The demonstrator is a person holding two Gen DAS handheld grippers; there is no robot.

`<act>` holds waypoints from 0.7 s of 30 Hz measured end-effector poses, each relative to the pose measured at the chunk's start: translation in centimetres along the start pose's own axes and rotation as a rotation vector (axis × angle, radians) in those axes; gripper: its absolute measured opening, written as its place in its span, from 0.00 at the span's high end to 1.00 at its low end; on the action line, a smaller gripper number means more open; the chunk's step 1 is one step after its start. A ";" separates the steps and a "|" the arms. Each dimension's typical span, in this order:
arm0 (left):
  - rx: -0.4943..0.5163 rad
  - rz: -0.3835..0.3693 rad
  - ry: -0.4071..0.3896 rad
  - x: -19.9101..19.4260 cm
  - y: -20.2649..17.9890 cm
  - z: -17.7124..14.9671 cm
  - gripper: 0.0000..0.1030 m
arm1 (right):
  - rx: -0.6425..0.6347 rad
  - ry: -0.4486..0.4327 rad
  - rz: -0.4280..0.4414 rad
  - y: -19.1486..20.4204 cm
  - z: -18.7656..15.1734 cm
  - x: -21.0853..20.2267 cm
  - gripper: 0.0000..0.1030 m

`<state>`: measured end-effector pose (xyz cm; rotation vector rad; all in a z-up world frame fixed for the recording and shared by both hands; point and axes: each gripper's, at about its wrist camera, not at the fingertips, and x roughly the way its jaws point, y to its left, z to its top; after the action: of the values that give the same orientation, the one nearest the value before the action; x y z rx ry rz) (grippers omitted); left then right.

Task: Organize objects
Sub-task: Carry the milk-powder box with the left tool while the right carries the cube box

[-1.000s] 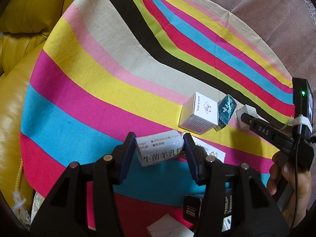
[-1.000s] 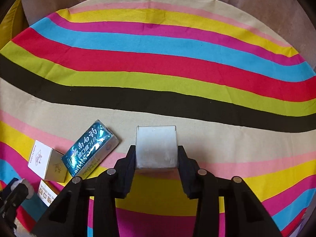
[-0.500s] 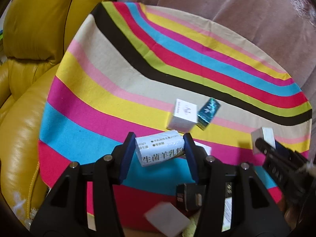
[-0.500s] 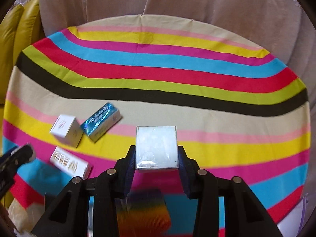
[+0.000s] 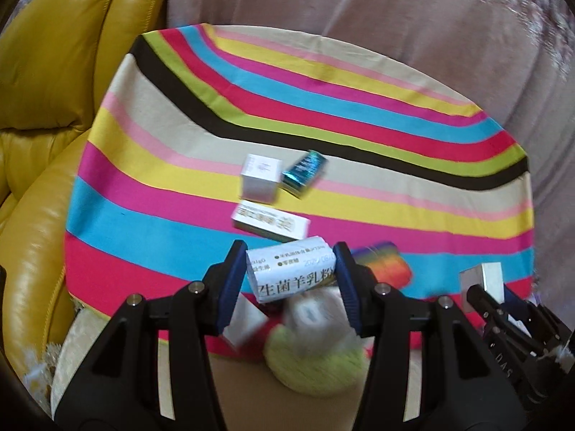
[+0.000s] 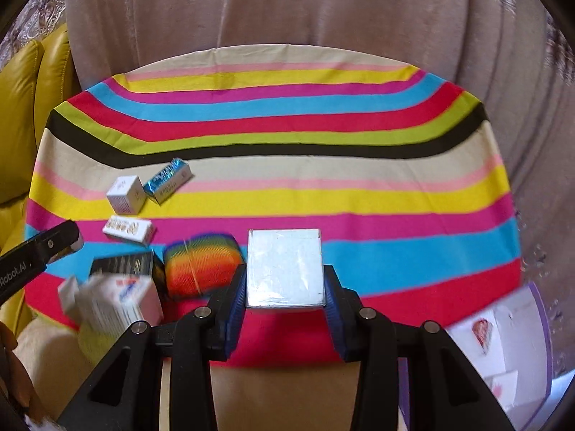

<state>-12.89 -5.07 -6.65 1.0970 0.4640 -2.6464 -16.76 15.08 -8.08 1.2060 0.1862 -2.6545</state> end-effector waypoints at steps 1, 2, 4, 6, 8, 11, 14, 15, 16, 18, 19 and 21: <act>0.010 -0.011 0.005 -0.2 -0.6 -0.4 0.48 | 0.002 0.004 -0.006 -0.3 -0.3 -0.3 0.60; 0.019 -0.023 0.013 -0.3 -1.1 -0.7 0.48 | 0.008 0.011 -0.014 -0.7 -0.9 -0.6 0.60; 0.037 -0.045 0.029 -0.6 -2.1 -1.3 0.48 | 0.027 0.019 -0.025 -1.6 -1.9 -1.2 0.60; 0.060 -0.069 0.046 -0.9 -3.4 -2.0 0.48 | 0.046 0.030 -0.035 -2.4 -2.8 -1.7 0.60; 0.077 -0.095 0.067 -1.1 -4.4 -2.6 0.48 | 0.061 0.037 -0.042 -3.3 -3.6 -2.3 0.60; 0.115 -0.122 0.093 -1.2 -6.3 -3.8 0.48 | 0.082 0.047 -0.056 -4.6 -4.6 -3.0 0.60; 0.152 -0.145 0.104 -1.7 -8.1 -4.7 0.48 | 0.099 0.063 -0.076 -6.0 -5.6 -3.6 0.60; 0.166 -0.151 0.107 -1.9 -8.6 -5.0 0.48 | 0.105 0.066 -0.082 -6.4 -5.9 -3.7 0.60; 0.185 -0.163 0.110 -2.0 -9.5 -5.3 0.48 | 0.113 0.071 -0.088 -7.0 -6.3 -4.0 0.60; 0.210 -0.175 0.113 -2.3 -10.6 -5.9 0.48 | 0.131 0.076 -0.103 -8.2 -7.1 -4.4 0.60; 0.230 -0.187 0.117 -2.5 -11.5 -6.3 0.48 | 0.142 0.080 -0.113 -8.9 -7.5 -4.6 0.60; 0.256 -0.209 0.127 -2.6 -12.7 -6.9 0.48 | 0.166 0.090 -0.126 -10.3 -8.2 -4.9 0.60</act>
<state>-10.91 9.48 -6.88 1.3664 0.2811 -2.8918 -10.21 27.42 -9.54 1.4101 0.0586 -2.7715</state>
